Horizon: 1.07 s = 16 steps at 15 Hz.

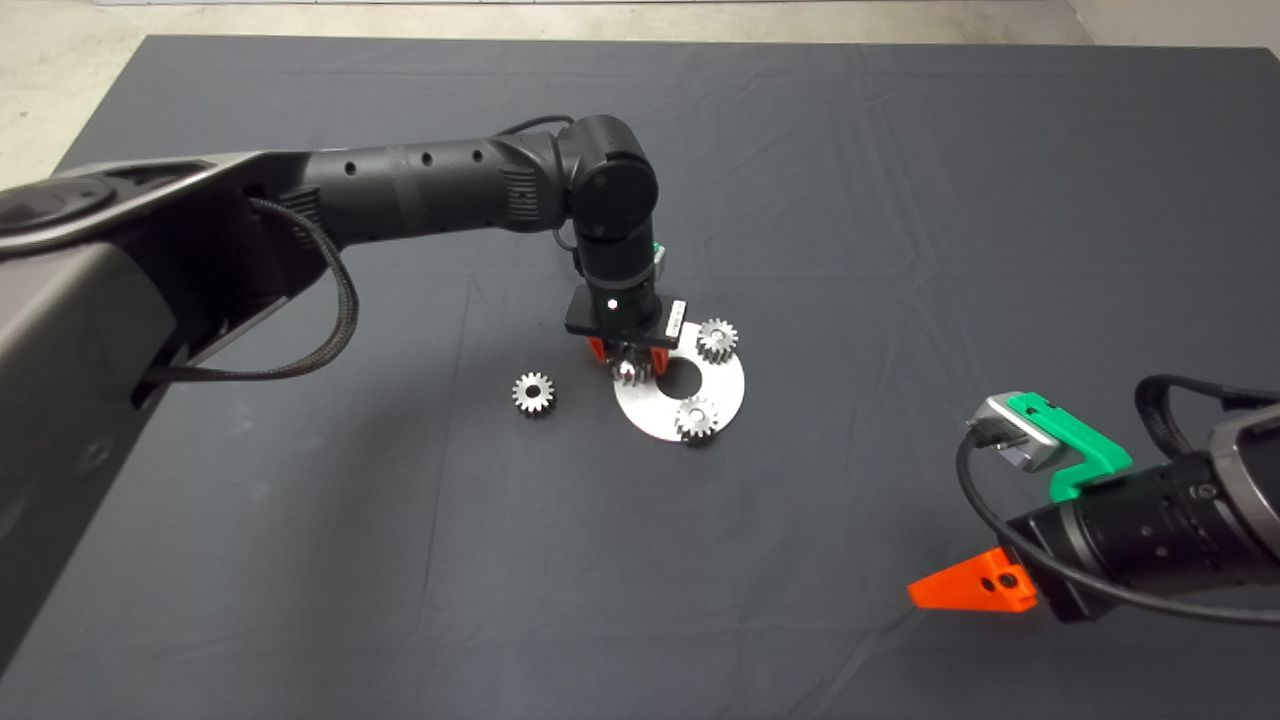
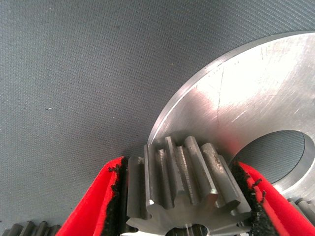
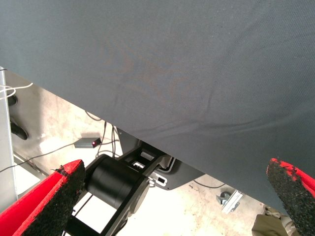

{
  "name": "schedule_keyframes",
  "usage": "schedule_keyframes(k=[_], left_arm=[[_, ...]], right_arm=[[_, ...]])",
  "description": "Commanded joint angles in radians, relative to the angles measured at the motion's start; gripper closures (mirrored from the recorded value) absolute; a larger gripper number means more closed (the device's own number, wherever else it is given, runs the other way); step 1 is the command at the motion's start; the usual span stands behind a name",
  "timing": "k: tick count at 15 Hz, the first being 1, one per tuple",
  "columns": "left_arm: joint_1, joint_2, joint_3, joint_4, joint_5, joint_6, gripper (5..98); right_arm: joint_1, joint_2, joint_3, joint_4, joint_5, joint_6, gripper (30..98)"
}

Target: Remove an incorrectly installed larger gear and replace it with the correct smaller gear

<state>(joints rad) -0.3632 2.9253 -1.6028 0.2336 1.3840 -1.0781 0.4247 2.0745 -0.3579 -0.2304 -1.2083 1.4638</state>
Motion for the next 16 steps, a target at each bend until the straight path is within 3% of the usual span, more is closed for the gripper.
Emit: schedule_keyframes(k=[1, 16], left_arm=[[-0.013, -0.001, 0.003, 0.027, 0.015, 0.007, 52.9], [-0.013, 0.002, 0.000, 0.030, 0.022, 0.015, 59.8]], right_arm=[[0.022, -0.004, 0.010, 0.029, 0.006, 0.000, 30.7], [0.022, -0.003, 0.010, 0.029, 0.006, 0.000, 30.7]])
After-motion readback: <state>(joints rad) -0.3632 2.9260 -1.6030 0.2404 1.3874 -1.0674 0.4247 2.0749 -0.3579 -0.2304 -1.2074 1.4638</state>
